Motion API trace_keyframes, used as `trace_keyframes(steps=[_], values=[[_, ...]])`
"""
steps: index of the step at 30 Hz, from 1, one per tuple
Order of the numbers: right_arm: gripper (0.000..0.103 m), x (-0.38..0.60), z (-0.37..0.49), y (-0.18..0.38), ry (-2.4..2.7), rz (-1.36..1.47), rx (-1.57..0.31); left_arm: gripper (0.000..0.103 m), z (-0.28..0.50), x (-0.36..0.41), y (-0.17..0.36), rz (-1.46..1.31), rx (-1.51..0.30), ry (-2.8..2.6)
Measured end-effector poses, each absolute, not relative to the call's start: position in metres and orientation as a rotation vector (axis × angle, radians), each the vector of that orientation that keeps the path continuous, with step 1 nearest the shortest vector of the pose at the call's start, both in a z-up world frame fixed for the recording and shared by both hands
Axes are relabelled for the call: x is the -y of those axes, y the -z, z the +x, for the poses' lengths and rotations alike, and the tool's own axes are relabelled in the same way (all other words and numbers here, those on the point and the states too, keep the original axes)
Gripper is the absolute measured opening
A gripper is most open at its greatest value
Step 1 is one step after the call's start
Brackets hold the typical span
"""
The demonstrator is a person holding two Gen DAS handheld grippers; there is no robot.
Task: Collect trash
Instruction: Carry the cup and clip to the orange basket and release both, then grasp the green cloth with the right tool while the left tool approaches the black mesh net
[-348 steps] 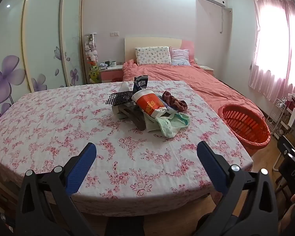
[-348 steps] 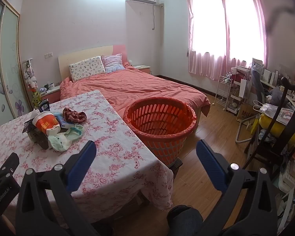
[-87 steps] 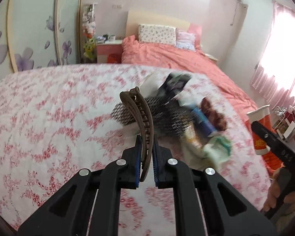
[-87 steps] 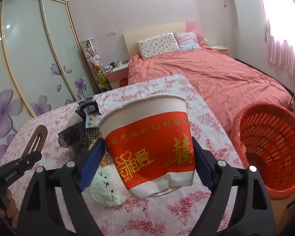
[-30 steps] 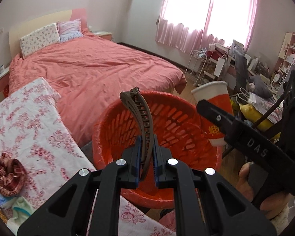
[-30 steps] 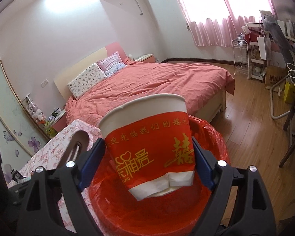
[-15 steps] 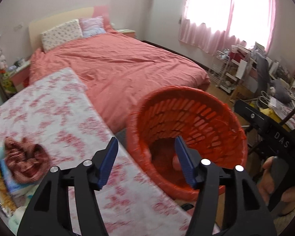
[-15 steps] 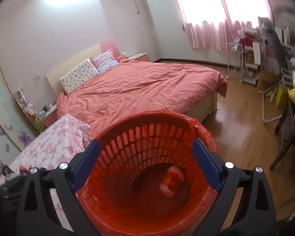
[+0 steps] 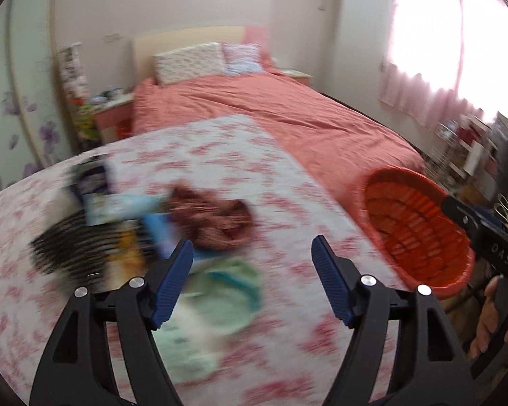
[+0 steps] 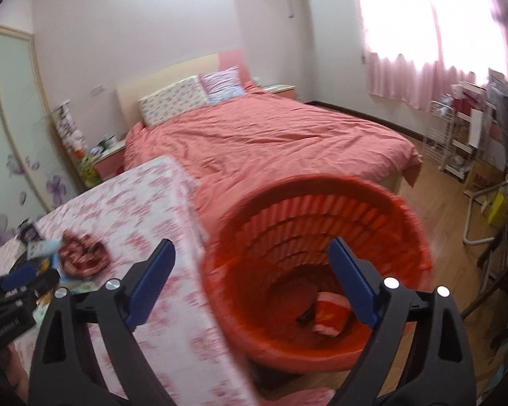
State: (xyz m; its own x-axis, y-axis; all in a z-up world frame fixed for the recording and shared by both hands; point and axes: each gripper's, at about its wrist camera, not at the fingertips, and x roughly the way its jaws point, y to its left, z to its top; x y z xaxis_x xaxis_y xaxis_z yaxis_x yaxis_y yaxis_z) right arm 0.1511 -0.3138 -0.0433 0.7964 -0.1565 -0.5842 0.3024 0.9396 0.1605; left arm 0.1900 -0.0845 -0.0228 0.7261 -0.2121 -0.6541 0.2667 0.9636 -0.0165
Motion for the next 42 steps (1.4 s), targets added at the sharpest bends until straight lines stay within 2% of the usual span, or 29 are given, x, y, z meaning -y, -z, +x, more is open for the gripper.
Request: trace_keyframes(steps=[5,11,22,24,28,29,42], values=[[0.081,0.257,0.164,0.046,0.156,0.196,-0.634,0.078,0.185,0.028,0.023,0.051,-0.674,0.111],[0.072,0.19,0.182,0.057,0.042,0.153,-0.684,0.079,0.184,-0.027,0.032,-0.021,-0.692,-0.017],[0.057,0.127,0.22,0.092,-0.022,0.098,-0.836,0.079,0.173,-0.076,0.051,-0.081,-0.724,-0.07],[0.049,0.125,0.225,0.097,-0.018,0.097,-0.871,0.079,0.172,-0.08,0.053,-0.086,-0.727,-0.063],[0.012,0.128,0.225,0.101,-0.023,0.104,-0.891,0.079,0.171,-0.08,0.058,-0.092,-0.738,-0.04],[0.008,0.129,0.224,0.101,-0.026,0.106,-0.892,0.079,0.169,-0.078,0.059,-0.092,-0.739,-0.035],[0.006,0.189,0.224,0.094,0.225,0.146,-0.838,0.074,0.174,-0.05,0.065,-0.096,-0.757,0.078]])
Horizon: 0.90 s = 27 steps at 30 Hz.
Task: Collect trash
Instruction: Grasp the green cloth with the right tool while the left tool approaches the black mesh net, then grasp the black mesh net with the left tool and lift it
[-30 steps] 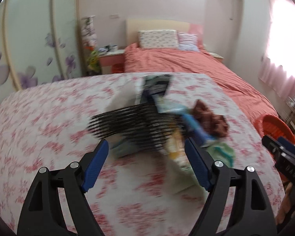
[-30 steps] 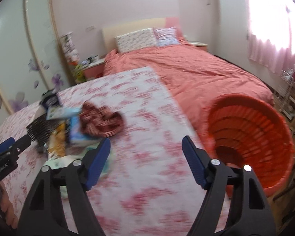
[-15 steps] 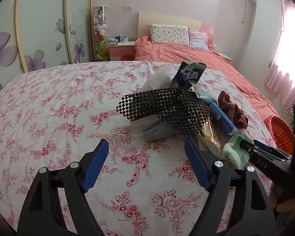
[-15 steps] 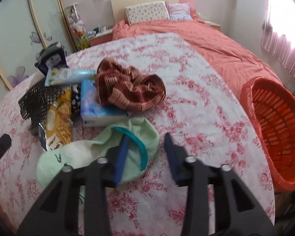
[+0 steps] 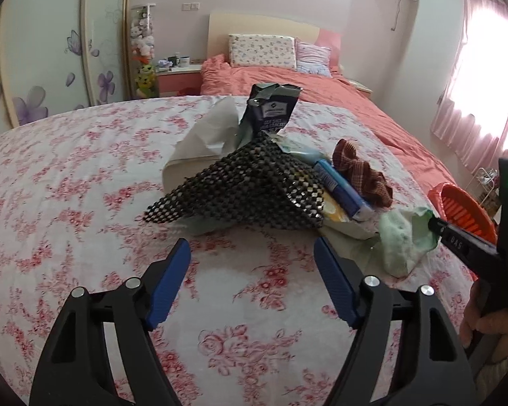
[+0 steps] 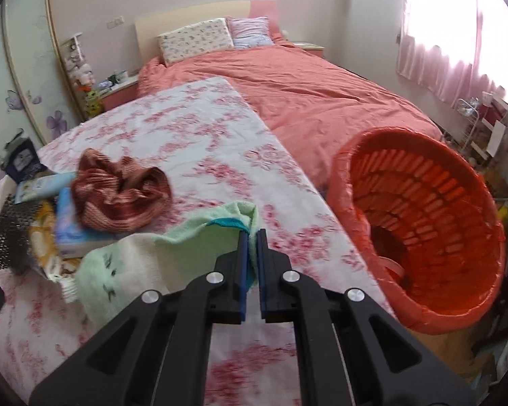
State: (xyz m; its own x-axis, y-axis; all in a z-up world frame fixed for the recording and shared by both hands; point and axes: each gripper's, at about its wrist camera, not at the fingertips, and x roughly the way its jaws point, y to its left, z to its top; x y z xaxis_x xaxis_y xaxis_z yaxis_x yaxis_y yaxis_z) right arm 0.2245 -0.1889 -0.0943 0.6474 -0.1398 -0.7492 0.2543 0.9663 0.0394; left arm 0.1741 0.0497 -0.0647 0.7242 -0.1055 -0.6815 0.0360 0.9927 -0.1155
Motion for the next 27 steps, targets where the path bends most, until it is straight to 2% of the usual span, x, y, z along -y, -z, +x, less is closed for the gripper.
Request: trace_keyframes(steps=[14,17,20,21,25,27], values=[[0.007,0.188,0.228,0.101,0.203,0.149,-0.873,0.073,0.224,-0.031,0.057,-0.08,-0.774,0.08],[0.007,0.188,0.229,0.101,0.197,0.149,-0.874,0.066,0.234,-0.03,0.063,-0.061,-0.795,0.069],[0.007,0.188,0.23,0.101,0.192,0.149,-0.875,0.052,0.239,-0.031,0.066,-0.063,-0.805,0.071],[0.007,0.188,0.23,0.101,0.192,0.149,-0.875,0.044,0.239,-0.033,0.066,-0.071,-0.806,0.076],[0.007,0.188,0.23,0.102,0.188,0.151,-0.876,0.028,0.234,-0.04,0.063,-0.097,-0.794,0.094],[0.007,0.188,0.23,0.102,0.189,0.149,-0.877,0.024,0.231,-0.042,0.059,-0.098,-0.782,0.107]])
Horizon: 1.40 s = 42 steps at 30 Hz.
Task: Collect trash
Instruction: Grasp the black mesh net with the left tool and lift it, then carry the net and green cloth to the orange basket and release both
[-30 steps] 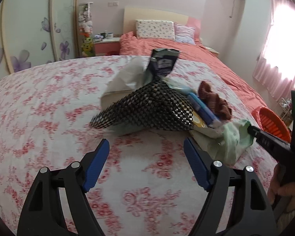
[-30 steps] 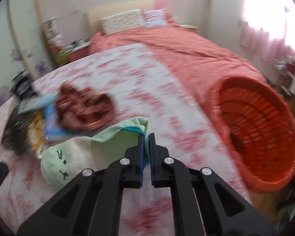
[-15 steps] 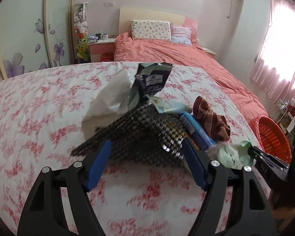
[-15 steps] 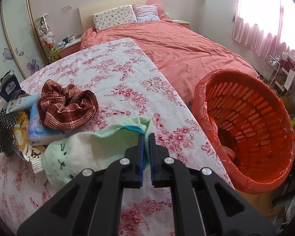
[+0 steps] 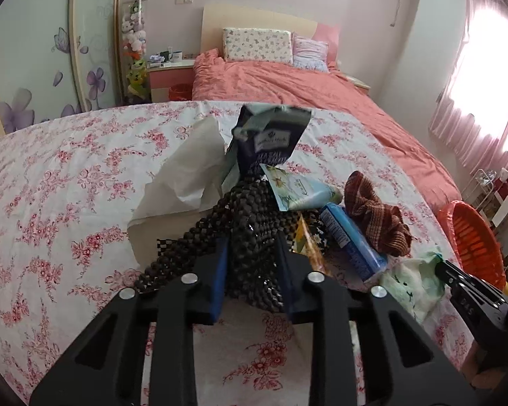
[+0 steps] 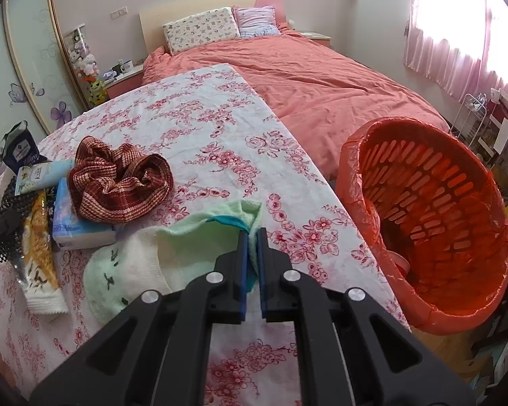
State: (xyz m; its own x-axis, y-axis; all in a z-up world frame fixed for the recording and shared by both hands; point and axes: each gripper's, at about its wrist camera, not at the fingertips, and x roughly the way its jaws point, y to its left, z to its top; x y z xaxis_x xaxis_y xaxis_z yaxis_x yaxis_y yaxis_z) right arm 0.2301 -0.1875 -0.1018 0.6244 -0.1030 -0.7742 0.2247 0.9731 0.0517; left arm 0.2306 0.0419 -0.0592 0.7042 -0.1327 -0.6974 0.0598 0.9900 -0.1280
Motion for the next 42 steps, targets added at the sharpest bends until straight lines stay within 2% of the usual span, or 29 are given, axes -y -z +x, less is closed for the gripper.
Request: trace_keyframes(steps=[5,7,13,22,42], values=[[0.007,0.186,0.231,0.102,0.192,0.141,-0.879,0.023,0.225,-0.049,0.05,-0.102,-0.76,0.105],[0.007,0.186,0.231,0.102,0.191,0.14,-0.879,0.018,0.224,-0.05,0.048,-0.099,-0.757,0.103],[0.007,0.186,0.231,0.103,0.188,0.147,-0.878,0.012,0.221,-0.051,0.043,-0.1,-0.745,0.11],[0.007,0.186,0.227,0.099,0.161,0.156,-0.857,0.011,0.211,-0.055,0.016,-0.104,-0.684,0.131],[0.006,0.167,0.2,0.007,0.015,0.195,-0.677,0.011,0.194,-0.058,-0.042,-0.1,-0.57,0.151]])
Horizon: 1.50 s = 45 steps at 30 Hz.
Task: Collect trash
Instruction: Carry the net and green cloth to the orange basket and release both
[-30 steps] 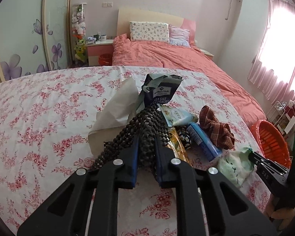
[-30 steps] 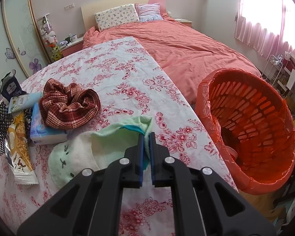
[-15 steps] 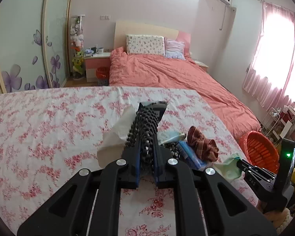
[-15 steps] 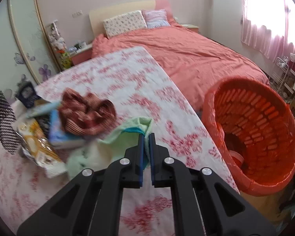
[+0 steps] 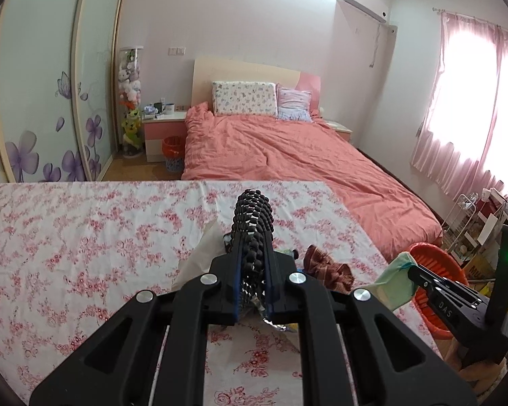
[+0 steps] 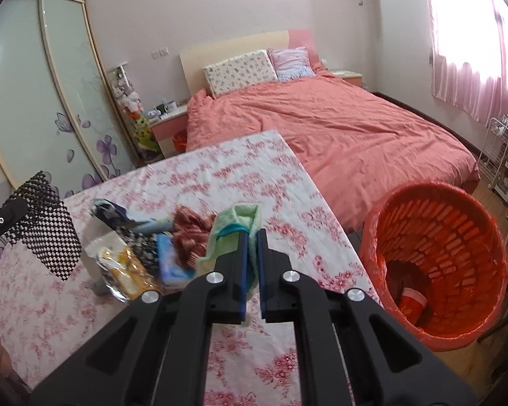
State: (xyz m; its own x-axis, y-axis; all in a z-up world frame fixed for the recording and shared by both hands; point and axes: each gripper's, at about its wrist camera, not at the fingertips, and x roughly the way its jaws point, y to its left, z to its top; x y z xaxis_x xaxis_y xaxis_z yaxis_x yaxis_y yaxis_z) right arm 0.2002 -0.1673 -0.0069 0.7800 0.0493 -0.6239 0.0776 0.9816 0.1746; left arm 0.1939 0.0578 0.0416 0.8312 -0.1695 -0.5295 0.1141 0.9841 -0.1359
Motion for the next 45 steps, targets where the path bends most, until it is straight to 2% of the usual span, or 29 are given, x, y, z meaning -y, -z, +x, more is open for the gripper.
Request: trace_keyframes(steps=[13,26,35,45], values=[[0.006,0.182,0.175,-0.039,0.013,0.211,-0.572,0.011,0.186,-0.029,-0.066,-0.102,-0.518,0.242],[0.006,0.245,0.149,-0.065,0.117,0.255,-0.494,0.011,0.194,0.039,-0.056,-0.079,-0.535,0.4],[0.006,0.311,0.133,-0.064,0.236,0.316,-0.459,0.011,0.196,0.105,-0.046,-0.051,-0.56,0.536],[0.006,0.376,0.125,-0.038,0.347,0.355,-0.468,0.011,0.2,0.182,-0.029,-0.008,-0.607,0.678]])
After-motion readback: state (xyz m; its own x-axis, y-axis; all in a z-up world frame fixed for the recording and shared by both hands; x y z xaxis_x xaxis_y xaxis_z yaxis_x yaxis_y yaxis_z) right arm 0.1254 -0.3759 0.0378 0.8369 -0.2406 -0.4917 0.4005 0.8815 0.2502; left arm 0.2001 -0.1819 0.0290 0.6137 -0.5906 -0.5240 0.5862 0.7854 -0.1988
